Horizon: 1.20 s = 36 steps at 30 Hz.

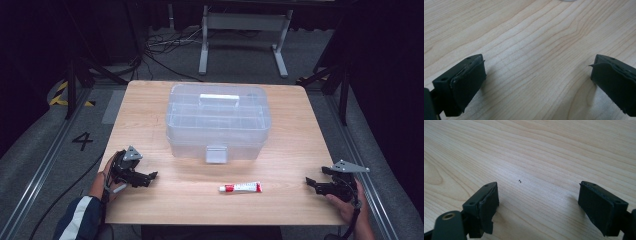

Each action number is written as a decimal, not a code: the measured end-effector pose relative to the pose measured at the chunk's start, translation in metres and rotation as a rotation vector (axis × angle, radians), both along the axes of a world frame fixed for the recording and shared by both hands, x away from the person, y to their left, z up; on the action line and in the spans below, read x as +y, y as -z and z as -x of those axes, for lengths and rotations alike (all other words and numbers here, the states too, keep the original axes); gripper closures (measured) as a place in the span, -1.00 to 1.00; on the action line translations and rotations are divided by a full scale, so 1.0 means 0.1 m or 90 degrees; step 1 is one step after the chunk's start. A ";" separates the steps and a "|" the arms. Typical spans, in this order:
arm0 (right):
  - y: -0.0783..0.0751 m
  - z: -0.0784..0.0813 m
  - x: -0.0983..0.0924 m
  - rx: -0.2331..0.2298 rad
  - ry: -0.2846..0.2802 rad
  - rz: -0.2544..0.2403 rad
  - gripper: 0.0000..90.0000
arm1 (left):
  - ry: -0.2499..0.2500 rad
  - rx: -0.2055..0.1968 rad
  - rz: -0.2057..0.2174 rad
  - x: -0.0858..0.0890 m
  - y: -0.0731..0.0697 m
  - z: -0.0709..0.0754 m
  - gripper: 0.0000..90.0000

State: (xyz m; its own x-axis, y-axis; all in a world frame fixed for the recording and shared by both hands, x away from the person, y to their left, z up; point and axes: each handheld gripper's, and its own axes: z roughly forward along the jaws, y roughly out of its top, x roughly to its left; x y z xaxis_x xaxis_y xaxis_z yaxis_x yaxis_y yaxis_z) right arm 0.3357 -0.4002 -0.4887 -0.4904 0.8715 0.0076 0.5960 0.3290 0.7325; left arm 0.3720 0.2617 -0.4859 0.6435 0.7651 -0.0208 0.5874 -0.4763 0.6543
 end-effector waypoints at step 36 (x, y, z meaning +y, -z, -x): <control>-0.17 -0.21 0.08 0.005 -0.035 0.016 -0.54 | 0.067 -0.001 0.001 0.04 0.00 -0.05 -0.99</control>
